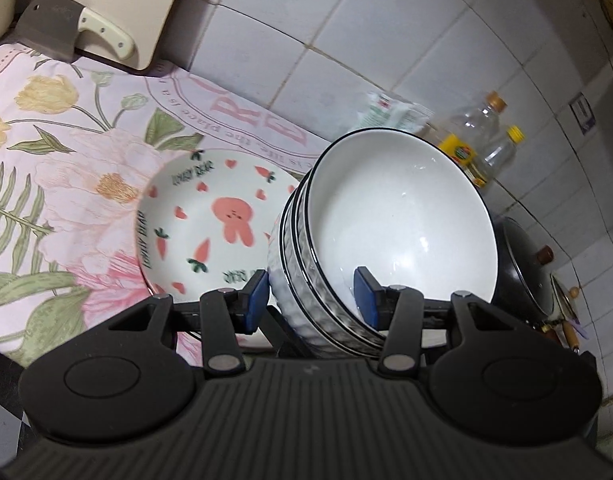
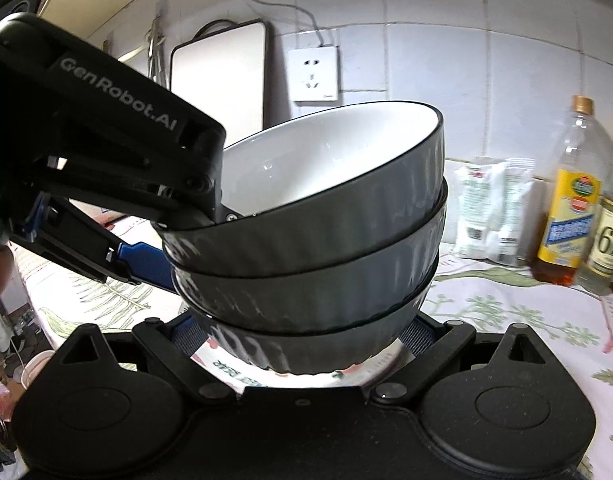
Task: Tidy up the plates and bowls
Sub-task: 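Lift the bowl stack with both grippers and carry it over the bunny plates, then lower the bowl stack onto the bunny plates and open both grippers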
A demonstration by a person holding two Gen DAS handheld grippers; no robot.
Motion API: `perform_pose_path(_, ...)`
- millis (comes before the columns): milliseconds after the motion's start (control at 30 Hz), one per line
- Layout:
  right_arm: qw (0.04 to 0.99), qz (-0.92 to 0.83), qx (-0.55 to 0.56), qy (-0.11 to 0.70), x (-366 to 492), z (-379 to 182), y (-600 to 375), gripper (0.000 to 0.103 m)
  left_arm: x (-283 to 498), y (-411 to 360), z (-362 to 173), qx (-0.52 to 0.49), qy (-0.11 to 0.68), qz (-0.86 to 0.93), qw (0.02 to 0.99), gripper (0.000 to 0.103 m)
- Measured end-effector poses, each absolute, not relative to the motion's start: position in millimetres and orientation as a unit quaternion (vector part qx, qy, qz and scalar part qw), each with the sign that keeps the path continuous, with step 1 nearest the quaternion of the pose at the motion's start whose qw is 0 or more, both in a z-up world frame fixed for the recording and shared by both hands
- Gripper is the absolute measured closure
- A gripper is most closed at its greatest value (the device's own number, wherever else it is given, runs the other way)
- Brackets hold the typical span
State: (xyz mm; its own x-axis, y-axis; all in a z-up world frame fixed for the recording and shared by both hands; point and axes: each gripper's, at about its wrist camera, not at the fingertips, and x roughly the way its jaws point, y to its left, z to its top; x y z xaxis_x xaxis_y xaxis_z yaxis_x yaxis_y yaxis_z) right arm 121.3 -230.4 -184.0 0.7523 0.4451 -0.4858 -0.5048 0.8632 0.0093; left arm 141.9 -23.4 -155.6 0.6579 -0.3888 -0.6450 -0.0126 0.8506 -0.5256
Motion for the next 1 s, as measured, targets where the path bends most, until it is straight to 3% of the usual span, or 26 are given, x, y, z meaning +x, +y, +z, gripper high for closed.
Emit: perform_pose_path(1000, 0.900, 0.272, -0.084, 0.331, 193, -234, -178, 0.004, 202, 20, -217, -0.263, 0.439, -0.086, 0.855, 0.059)
